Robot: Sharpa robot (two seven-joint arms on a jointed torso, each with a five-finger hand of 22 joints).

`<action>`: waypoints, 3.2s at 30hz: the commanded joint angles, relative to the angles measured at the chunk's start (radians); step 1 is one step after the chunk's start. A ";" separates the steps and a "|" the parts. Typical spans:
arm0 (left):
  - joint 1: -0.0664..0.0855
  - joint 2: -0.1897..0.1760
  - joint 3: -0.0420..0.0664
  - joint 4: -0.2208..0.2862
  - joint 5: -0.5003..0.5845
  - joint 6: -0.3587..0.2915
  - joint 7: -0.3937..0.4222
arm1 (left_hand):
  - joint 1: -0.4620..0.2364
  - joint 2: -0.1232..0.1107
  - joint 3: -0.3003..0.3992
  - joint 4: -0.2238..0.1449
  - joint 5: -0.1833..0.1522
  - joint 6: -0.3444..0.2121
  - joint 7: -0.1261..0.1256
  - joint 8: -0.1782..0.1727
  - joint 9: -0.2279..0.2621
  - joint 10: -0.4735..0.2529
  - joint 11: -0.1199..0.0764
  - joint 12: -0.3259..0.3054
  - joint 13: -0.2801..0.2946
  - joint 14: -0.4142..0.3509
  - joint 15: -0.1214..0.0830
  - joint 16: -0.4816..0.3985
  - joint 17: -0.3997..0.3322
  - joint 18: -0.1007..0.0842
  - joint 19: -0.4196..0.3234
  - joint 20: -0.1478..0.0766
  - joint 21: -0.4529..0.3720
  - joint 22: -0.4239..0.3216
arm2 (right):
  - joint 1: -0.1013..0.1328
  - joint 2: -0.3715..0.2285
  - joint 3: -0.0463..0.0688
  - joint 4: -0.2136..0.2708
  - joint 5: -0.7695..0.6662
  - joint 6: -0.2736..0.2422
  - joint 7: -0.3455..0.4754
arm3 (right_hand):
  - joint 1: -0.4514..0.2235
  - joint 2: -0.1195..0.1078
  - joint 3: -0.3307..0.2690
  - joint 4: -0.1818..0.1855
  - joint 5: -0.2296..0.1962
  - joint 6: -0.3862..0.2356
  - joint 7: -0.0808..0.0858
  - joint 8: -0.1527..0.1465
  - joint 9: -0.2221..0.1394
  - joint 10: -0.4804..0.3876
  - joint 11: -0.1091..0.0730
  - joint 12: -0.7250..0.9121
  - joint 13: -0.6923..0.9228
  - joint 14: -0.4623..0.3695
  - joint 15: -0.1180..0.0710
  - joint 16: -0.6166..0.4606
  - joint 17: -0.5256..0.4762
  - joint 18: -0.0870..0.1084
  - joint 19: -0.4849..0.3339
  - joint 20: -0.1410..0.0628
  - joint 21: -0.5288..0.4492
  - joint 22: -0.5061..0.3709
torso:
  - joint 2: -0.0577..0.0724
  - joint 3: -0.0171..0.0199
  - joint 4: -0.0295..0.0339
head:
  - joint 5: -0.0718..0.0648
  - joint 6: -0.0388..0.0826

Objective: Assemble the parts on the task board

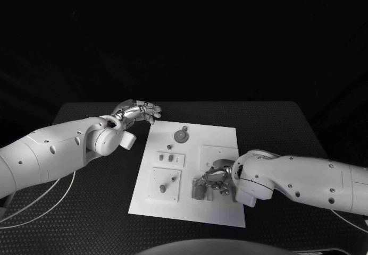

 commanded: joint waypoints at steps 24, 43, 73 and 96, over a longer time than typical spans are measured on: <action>0.001 0.000 0.001 0.002 0.006 0.020 0.004 | -0.009 -0.003 -0.002 0.007 0.000 -0.001 0.004 -0.005 0.002 -0.011 0.000 0.004 0.000 -0.002 0.004 -0.005 0.002 -0.003 -0.004 -0.024 -0.008 0.003 | -0.005 0.000 -0.002 -0.002 -0.011 -0.052 0.019 | 0.003 -0.005 0.006 0.002 -0.001 -0.002 -0.002 -0.002 0.002 0.003 -0.001 -0.004 0.002 0.000 -0.004 -0.006 0.003 0.034 -0.001 -0.005 0.007 -0.002 | 0.000 -0.0004 0.0002 | 0.001 0.002; 0.001 0.003 0.001 0.001 0.006 0.023 0.002 | -0.008 -0.003 -0.001 0.008 0.000 -0.001 0.004 -0.005 0.002 -0.011 0.000 0.005 0.000 -0.003 0.004 -0.006 0.003 -0.003 -0.004 -0.024 -0.009 0.004 | -0.010 0.005 -0.002 -0.003 0.023 -0.018 0.014 | 0.000 -0.006 0.009 0.005 0.000 0.002 -0.003 -0.002 0.003 0.007 -0.002 -0.003 0.004 0.002 -0.005 -0.008 0.005 0.034 0.001 -0.005 0.008 -0.003 | 0.000 0.0003 -0.0001 | 0.003 0.000; 0.001 0.002 0.001 0.000 0.006 0.023 0.000 | -0.008 -0.004 -0.002 0.009 0.000 -0.001 0.004 -0.005 0.002 -0.012 0.000 0.005 0.000 -0.003 0.004 -0.006 0.004 -0.003 -0.005 -0.024 -0.010 0.005 | -0.023 0.014 -0.003 -0.004 -0.003 -0.009 0.016 | -0.001 -0.029 0.010 0.003 0.000 -0.005 -0.001 -0.007 0.001 0.002 0.000 -0.008 0.007 0.001 -0.003 -0.013 0.008 0.034 -0.002 -0.004 0.007 -0.005 | 0.000 -0.0002 -0.0005 | 0.007 -0.007; 0.001 0.002 0.001 0.000 0.006 0.024 -0.001 | -0.008 -0.004 -0.002 0.010 0.000 -0.002 0.004 -0.006 0.003 -0.012 0.000 0.006 0.000 -0.004 0.005 -0.007 0.004 -0.003 -0.006 -0.024 -0.011 0.006 | -0.024 0.015 -0.003 -0.005 -0.017 -0.001 0.024 | 0.014 -0.059 0.014 0.002 -0.001 -0.011 0.002 -0.011 0.001 -0.003 0.003 -0.011 0.012 -0.002 0.000 -0.018 0.013 0.034 -0.006 -0.003 0.007 -0.007 | 0.000 -0.0005 -0.0001 | 0.008 -0.008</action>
